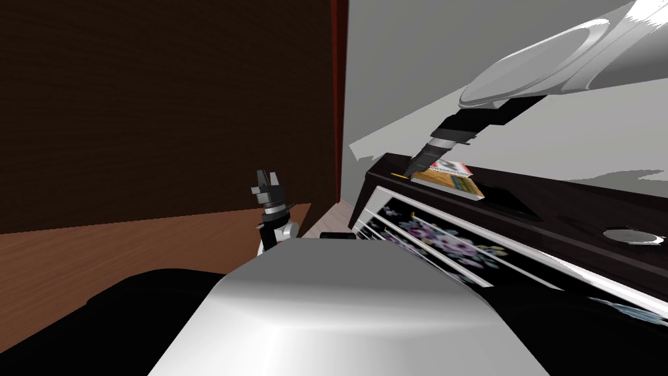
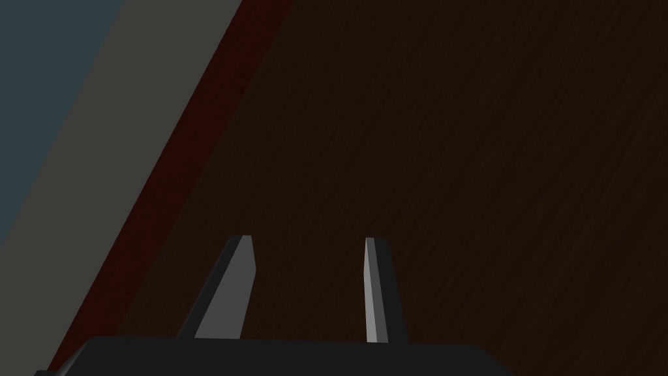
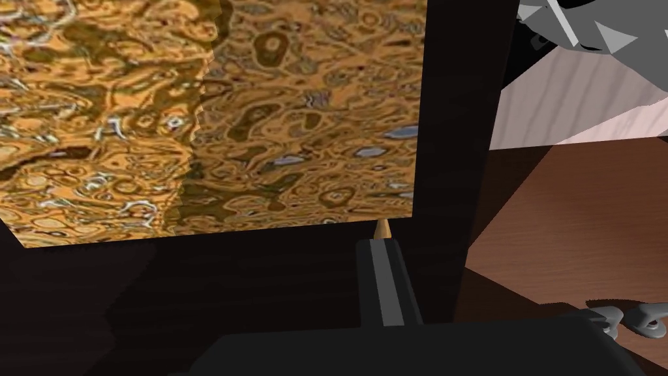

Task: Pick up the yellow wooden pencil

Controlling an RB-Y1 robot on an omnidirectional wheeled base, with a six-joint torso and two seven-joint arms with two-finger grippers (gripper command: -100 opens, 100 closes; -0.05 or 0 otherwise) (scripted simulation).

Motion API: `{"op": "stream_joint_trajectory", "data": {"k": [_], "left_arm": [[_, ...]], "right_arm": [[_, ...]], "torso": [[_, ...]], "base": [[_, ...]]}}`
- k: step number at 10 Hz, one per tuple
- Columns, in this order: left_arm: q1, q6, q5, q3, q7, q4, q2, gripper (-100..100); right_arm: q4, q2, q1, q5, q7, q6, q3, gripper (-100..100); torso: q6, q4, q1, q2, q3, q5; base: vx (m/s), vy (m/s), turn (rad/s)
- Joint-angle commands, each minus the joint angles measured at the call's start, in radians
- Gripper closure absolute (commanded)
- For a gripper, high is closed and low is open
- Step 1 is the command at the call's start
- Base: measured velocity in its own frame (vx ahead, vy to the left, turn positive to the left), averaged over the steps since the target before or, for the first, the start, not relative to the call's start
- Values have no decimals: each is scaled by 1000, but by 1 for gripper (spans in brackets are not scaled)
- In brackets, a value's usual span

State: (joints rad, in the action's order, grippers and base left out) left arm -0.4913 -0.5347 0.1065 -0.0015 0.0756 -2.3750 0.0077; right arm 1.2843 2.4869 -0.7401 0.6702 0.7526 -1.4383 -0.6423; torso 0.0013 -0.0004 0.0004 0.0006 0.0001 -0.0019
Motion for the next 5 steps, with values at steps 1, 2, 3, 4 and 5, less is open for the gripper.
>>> {"op": "stream_joint_trajectory", "data": {"k": [1, 2, 3, 4, 5], "left_arm": [[0, 0, 0, 0, 0, 0, 0, 0], [0, 0, 0, 0, 0, 0, 0, 0], [0, 0, 0, 0, 0, 0, 0, 0], [0, 0, 0, 0, 0, 0, 0, 0], [0, 0, 0, 0, 0, 0, 0, 0]], "right_arm": [[0, 0, 0, 0, 0, 0, 0, 100], [0, 0, 0, 0, 0, 0, 0, 0], [-20, -5, 35, -2, -5, 9, -16, -100], [-24, -8, 43, -3, -7, 12, -18, -100], [-36, -18, 61, -5, -17, 23, -23, -100]], "torso": [[0, 0, 0, 0, 0, 0], [0, 0, 0, 0, 0, 0], [0, 0, 0, 0, 0, 0], [0, 0, 0, 0, 0, 0], [0, 0, 1, 1, 0, 0]], "base": [[0, 0, 0], [0, 0, 0], [0, 0, 0], [-4, 6, 10], [-10, 13, 23]]}}
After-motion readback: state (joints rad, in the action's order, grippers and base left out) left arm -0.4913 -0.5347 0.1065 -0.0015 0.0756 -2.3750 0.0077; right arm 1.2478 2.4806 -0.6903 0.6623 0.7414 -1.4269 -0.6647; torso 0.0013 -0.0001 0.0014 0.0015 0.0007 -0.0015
